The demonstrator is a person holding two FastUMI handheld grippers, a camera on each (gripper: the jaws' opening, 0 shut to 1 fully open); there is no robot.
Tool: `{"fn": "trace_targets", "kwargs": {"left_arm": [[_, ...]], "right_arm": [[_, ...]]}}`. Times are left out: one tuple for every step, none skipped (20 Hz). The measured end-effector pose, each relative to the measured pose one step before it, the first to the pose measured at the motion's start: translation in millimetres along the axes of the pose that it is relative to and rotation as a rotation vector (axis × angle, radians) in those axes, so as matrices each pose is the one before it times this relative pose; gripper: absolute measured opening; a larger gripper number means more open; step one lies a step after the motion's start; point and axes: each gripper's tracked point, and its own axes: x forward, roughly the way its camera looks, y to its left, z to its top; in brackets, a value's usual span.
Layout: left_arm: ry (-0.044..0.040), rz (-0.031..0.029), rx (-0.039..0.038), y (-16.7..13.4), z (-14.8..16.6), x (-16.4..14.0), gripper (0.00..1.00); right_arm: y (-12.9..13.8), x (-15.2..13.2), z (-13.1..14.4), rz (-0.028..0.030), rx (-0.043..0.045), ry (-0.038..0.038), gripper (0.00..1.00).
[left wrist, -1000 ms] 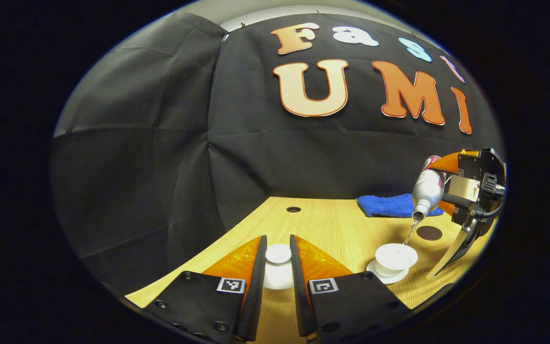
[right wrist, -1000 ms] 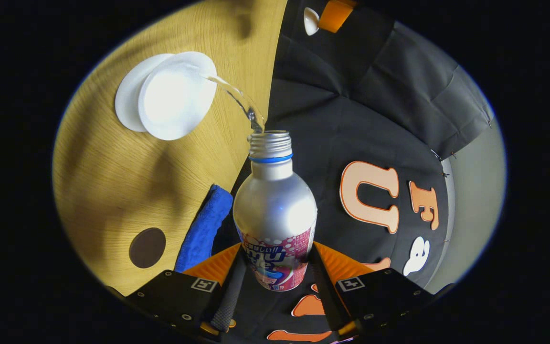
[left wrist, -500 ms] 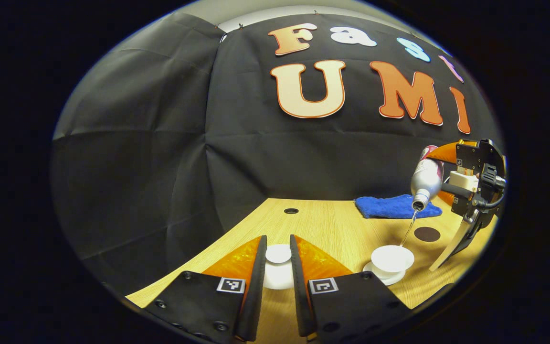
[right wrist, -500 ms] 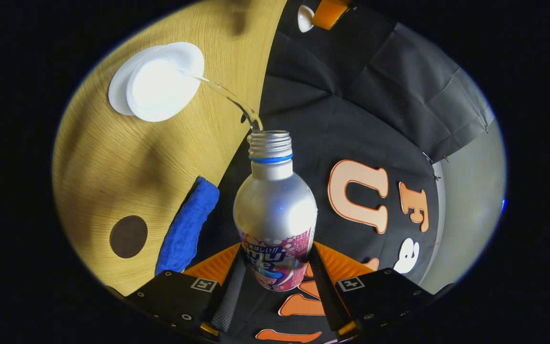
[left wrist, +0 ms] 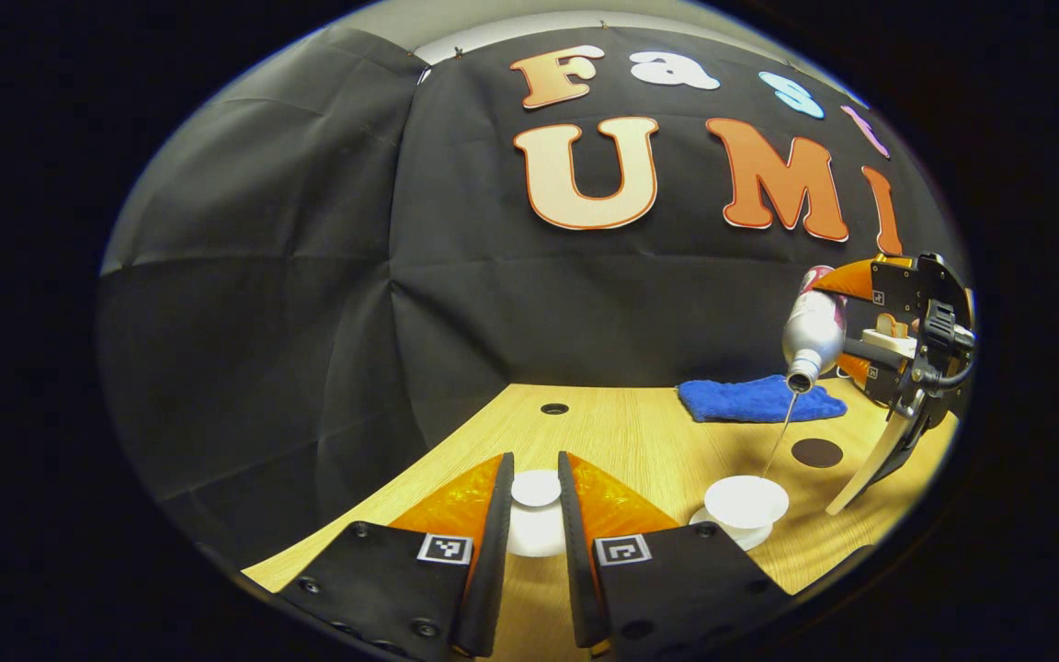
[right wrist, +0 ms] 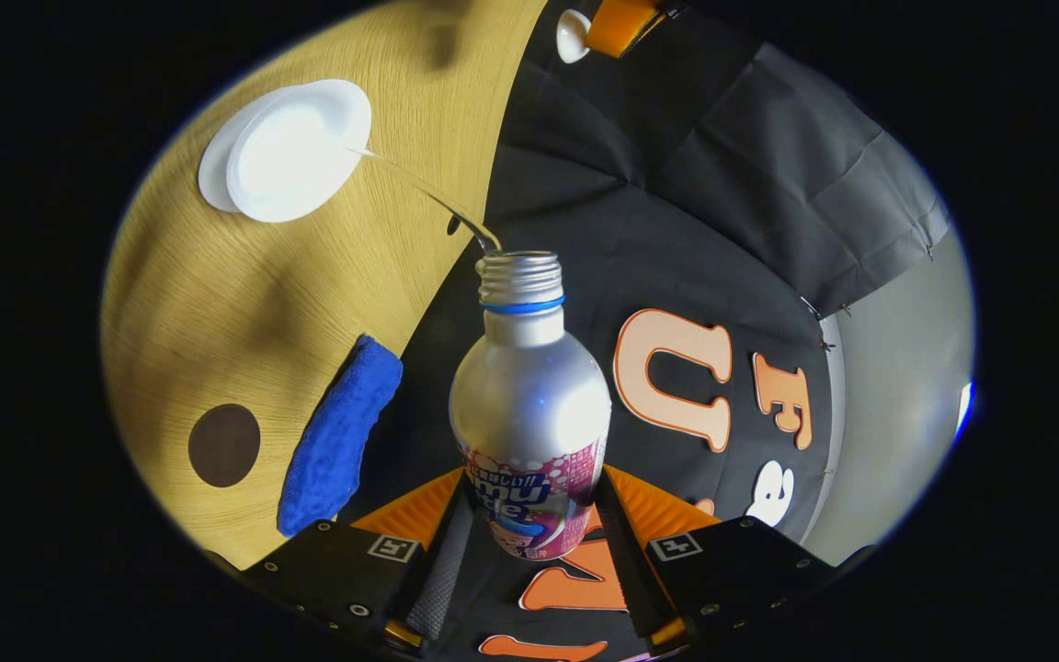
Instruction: Open the teacup lid with one hand, grasp the water bottle and pour water into the teacup with the other hand; after pouring, place the water bottle on the coaster and then close the teacup lid.
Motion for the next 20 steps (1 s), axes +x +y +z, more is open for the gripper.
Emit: {"fn": "trace_targets", "kwargs": {"left_arm": [[0.00177,-0.00341,0.00061,-1.34,0.25,0.05,0.35],[-0.00204,0.00113,-0.00097,0.86,-0.26,-0.06,0.35],[-0.00180,-0.00165,-0.00047,-0.58,0.48,0.40,0.35],[0.00114,0.00160,0.00152,-0.12,1.90,-1.04,0.31],[0.00008,-0.00112,0.00036,-0.93,2.09,-0.59,0.35],[-0.00076,0.00067,0.00067,-0.46,1.46,-0.01,0.35],[-0.00165,-0.00025,0.00040,-0.76,1.32,0.20,0.31],[-0.00077,-0.00002,0.00185,-1.38,1.19,-0.88,0.35],[-0.00062,0.00091,0.00238,-2.09,2.17,1.08,0.34],[-0.00037,-0.00077,0.00308,-2.39,0.94,-0.65,0.35],[-0.00323,0.00069,0.00206,-1.19,2.45,0.00,0.34],[-0.00203,-0.00251,0.00162,-0.44,2.72,-0.06,0.35],[-0.00141,-0.00116,-0.00024,-1.94,1.72,1.29,0.31],[-0.00076,-0.00249,-0.00060,-2.50,-2.34,-0.02,0.35],[-0.00027,-0.00311,-0.00086,0.95,-7.66,-4.04,0.35],[0.00068,-0.00108,0.00165,0.20,-4.19,-3.55,0.34],[-0.00165,-0.00160,0.00263,-1.61,-0.03,-1.59,0.34],[-0.00086,-0.00160,0.00319,-2.21,0.43,-0.63,0.35],[0.00061,-0.00561,-0.00171,-2.46,0.64,1.28,0.31],[-0.00450,-0.00342,-0.00673,-2.44,2.40,0.33,0.35]], "right_arm": [[-0.60,0.95,-0.28,-0.00379,-0.00274,0.00010,0.76],[0.84,-0.72,-0.14,0.00104,-0.00002,-0.00013,0.76],[2.08,-0.72,1.18,0.00512,0.00469,-0.00328,0.76],[2.08,-0.51,1.57,0.00536,0.00291,-0.00310,0.76],[-0.25,-0.32,2.13,-0.00003,-0.00072,-0.00479,0.76],[0.61,-0.96,1.05,0.00084,0.00016,-0.00194,0.76],[1.54,-0.12,0.62,0.00344,0.00405,-0.00262,0.76],[1.68,0.18,1.99,0.00345,0.00680,-0.00014,0.76],[2.26,-0.06,0.76,0.00366,0.00313,-0.00174,0.76],[1.78,-0.54,2.33,0.00271,0.00061,-0.00229,0.76],[2.74,-1.78,1.93,0.00582,0.00161,-0.00541,0.76],[3.06,-0.30,2.63,0.00604,0.00365,-0.00211,0.76],[2.70,-0.68,0.67,0.00500,-0.00021,-0.00225,0.76],[1.61,-1.43,0.65,0.00212,-0.00266,0.00144,0.76],[1.45,-0.48,0.52,0.00217,0.00200,-0.00185,0.76],[3.41,-0.98,0.78,0.00907,0.01254,-0.00076,0.76],[4.17,-1.00,0.46,0.01078,0.01577,-0.00172,0.76],[3.70,-1.87,0.73,0.00948,0.01675,0.00201,0.76],[3.34,-0.20,0.38,0.01190,0.01971,0.00005,0.76],[5.21,-0.71,-0.08,0.01397,0.02481,0.00055,0.76]]}}
